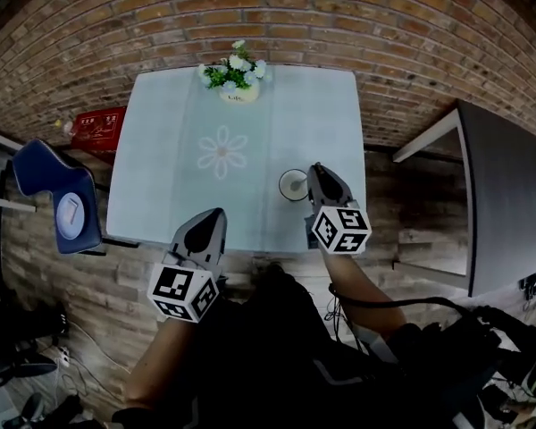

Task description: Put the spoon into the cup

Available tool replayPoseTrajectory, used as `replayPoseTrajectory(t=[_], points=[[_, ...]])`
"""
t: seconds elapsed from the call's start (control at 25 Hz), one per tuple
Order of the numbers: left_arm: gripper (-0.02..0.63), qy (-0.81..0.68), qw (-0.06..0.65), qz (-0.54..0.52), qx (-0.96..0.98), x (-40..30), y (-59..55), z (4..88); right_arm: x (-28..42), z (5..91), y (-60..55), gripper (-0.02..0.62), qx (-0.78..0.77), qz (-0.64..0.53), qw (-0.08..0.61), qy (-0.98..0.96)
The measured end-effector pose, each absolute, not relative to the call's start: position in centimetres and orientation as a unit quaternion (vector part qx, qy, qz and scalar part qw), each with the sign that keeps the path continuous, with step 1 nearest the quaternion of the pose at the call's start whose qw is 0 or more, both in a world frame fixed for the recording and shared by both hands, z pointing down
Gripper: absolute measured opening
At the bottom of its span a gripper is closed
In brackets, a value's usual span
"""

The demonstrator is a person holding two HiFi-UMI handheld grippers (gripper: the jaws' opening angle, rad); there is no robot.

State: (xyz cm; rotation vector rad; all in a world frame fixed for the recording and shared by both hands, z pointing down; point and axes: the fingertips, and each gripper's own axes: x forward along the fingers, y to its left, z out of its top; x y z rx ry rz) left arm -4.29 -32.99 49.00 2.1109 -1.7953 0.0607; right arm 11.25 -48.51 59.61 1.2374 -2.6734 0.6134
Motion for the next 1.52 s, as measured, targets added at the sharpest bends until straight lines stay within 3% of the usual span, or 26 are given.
replayPoseTrajectory(t=[1.08,1.2,1.52], points=[[0.009,-0.657,0.198,0.022,0.727,-4.8,-32.3,49.8,10.6,63.1,-47.4,0.055,0.410,0.209,0.104,-0.882],[0.009,-0.654,0.199,0.020,0.729,-4.6,-32.2,49.5,10.8,62.9,-47.2,0.134,0.405,0.213,0.112,-0.882],[0.009,-0.632,0.201,0.016,0.748,-4.7,-32.6,47.9,12.2,58.9,-46.5,0.140,0.421,0.193,0.114,-0.879]])
